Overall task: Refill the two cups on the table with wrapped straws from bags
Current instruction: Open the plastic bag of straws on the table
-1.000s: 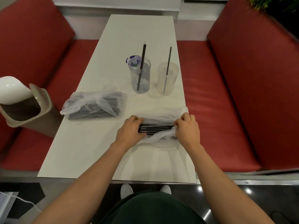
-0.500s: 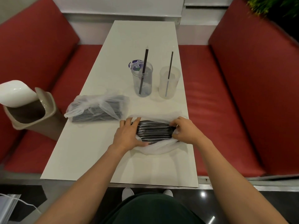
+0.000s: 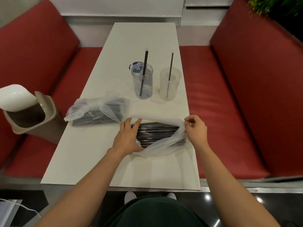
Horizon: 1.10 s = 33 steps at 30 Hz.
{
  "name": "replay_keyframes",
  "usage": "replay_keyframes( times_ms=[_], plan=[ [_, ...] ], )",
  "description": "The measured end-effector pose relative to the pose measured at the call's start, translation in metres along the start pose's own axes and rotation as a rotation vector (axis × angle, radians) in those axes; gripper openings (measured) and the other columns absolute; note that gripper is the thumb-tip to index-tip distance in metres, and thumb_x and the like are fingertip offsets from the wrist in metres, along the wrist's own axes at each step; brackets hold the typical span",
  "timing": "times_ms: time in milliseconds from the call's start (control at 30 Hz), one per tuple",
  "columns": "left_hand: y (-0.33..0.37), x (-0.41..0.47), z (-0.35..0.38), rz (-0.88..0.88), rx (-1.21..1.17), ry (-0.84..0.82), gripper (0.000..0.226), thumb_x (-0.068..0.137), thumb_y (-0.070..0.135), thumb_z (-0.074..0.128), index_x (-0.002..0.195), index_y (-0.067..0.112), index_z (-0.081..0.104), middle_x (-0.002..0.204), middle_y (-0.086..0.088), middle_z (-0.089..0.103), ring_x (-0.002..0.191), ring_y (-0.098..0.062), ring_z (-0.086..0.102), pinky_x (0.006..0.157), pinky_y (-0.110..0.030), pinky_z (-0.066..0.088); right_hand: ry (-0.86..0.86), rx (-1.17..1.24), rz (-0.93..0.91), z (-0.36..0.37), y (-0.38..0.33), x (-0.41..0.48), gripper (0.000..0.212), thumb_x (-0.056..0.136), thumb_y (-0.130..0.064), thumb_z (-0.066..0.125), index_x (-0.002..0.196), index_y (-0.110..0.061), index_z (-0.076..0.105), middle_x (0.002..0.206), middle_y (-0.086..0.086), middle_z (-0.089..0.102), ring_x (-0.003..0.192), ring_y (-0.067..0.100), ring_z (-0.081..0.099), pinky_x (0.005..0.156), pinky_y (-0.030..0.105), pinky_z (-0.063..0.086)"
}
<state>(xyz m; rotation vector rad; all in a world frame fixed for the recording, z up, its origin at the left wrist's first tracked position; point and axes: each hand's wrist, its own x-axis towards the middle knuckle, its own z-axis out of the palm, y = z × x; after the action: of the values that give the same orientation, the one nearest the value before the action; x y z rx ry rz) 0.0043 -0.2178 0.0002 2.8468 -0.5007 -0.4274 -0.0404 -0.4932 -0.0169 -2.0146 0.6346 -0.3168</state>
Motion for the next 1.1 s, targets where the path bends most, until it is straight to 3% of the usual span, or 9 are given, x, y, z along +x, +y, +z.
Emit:
replay_keyframes(
  times_ms=[133, 300, 367, 467, 600, 733, 933, 1000, 1100],
  plan=[
    [0.008, -0.002, 0.002, -0.002, -0.089, 0.038, 0.117, 0.064, 0.055, 0.088, 0.159, 0.033, 0.024, 0.159, -0.003, 0.021, 0.145, -0.026, 0.019, 0.097, -0.047, 0.054, 0.011, 0.129, 0.176, 0.005, 0.000, -0.006, 0.021, 0.092, -0.002, 0.063, 0.092, -0.021, 0.071, 0.094, -0.001, 0.072, 0.089, 0.016, 0.072, 0.079, 0.034, 0.054],
    [0.014, -0.006, -0.001, 0.089, -0.069, 0.372, 0.039, 0.091, 0.042, 0.072, 0.123, 0.020, 0.069, 0.124, -0.002, 0.056, 0.117, -0.027, 0.051, 0.090, -0.038, 0.049, 0.081, -0.311, -0.467, 0.001, -0.021, -0.023, 0.022, 0.082, 0.009, 0.062, 0.091, -0.010, 0.071, 0.099, 0.008, 0.061, 0.094, 0.026, 0.056, 0.074, 0.031, 0.041],
    [0.025, -0.006, -0.004, 0.107, -0.097, 0.333, 0.029, 0.094, 0.031, 0.069, 0.119, 0.018, 0.068, 0.118, -0.001, 0.056, 0.112, -0.023, 0.053, 0.080, -0.037, 0.052, -0.162, -0.337, -0.581, 0.011, -0.045, -0.027, 0.018, 0.082, 0.002, 0.061, 0.091, -0.010, 0.071, 0.097, 0.008, 0.061, 0.088, 0.027, 0.060, 0.073, 0.038, 0.048],
    [0.033, 0.000, -0.005, 0.044, -0.046, 0.150, 0.037, 0.090, 0.020, 0.069, 0.126, 0.014, 0.061, 0.125, -0.003, 0.050, 0.114, -0.023, 0.050, 0.078, -0.042, 0.056, -0.546, -0.626, -0.426, 0.029, -0.060, -0.026, 0.023, 0.089, -0.011, 0.061, 0.106, -0.018, 0.074, 0.112, 0.004, 0.058, 0.104, 0.029, 0.062, 0.080, 0.040, 0.053],
    [0.015, 0.007, -0.007, 0.018, 0.122, -0.001, 0.062, 0.085, 0.022, 0.072, 0.142, 0.014, 0.047, 0.134, -0.009, 0.044, 0.123, -0.030, 0.044, 0.093, -0.043, 0.052, -0.544, -0.863, -0.209, 0.007, -0.040, -0.008, 0.038, 0.084, -0.024, 0.073, 0.121, -0.028, 0.068, 0.124, 0.003, 0.051, 0.121, 0.029, 0.052, 0.091, 0.039, 0.051],
    [0.000, 0.009, -0.010, 0.014, 0.092, -0.149, 0.090, 0.083, 0.036, 0.078, 0.156, 0.012, 0.029, 0.147, -0.012, 0.038, 0.134, -0.033, 0.037, 0.109, -0.044, 0.044, -0.638, -0.812, -0.159, -0.013, -0.032, 0.006, 0.040, 0.073, -0.032, 0.083, 0.109, -0.019, 0.071, 0.110, 0.000, 0.054, 0.107, 0.029, 0.062, 0.078, 0.037, 0.055],
    [0.026, 0.007, -0.011, 0.013, -0.082, 0.055, 0.036, 0.089, 0.020, 0.066, 0.124, 0.012, 0.062, 0.120, -0.008, 0.053, 0.116, -0.028, 0.051, 0.090, -0.042, 0.051, -0.453, -0.658, -0.477, 0.014, -0.061, -0.012, 0.022, 0.098, -0.021, 0.064, 0.115, -0.018, 0.077, 0.117, 0.004, 0.066, 0.110, 0.027, 0.063, 0.080, 0.033, 0.049],
    [0.032, 0.006, -0.009, -0.058, -0.090, 0.058, 0.031, 0.089, 0.017, 0.063, 0.120, 0.011, 0.062, 0.116, -0.009, 0.053, 0.111, -0.030, 0.055, 0.084, -0.043, 0.053, -0.610, -0.748, -0.432, 0.027, -0.061, -0.015, 0.033, 0.091, -0.015, 0.065, 0.123, -0.022, 0.072, 0.121, 0.005, 0.061, 0.115, 0.030, 0.061, 0.087, 0.037, 0.051],
    [0.024, 0.006, -0.006, -0.107, 0.040, -0.092, 0.069, 0.079, 0.030, 0.079, 0.139, 0.015, 0.047, 0.131, -0.010, 0.046, 0.122, -0.032, 0.048, 0.094, -0.044, 0.051, -0.760, -1.029, -0.379, 0.023, -0.051, -0.014, 0.082, 0.080, -0.024, 0.080, 0.152, -0.024, 0.041, 0.152, 0.004, 0.036, 0.140, 0.034, 0.037, 0.105, 0.048, 0.046]
  ],
)
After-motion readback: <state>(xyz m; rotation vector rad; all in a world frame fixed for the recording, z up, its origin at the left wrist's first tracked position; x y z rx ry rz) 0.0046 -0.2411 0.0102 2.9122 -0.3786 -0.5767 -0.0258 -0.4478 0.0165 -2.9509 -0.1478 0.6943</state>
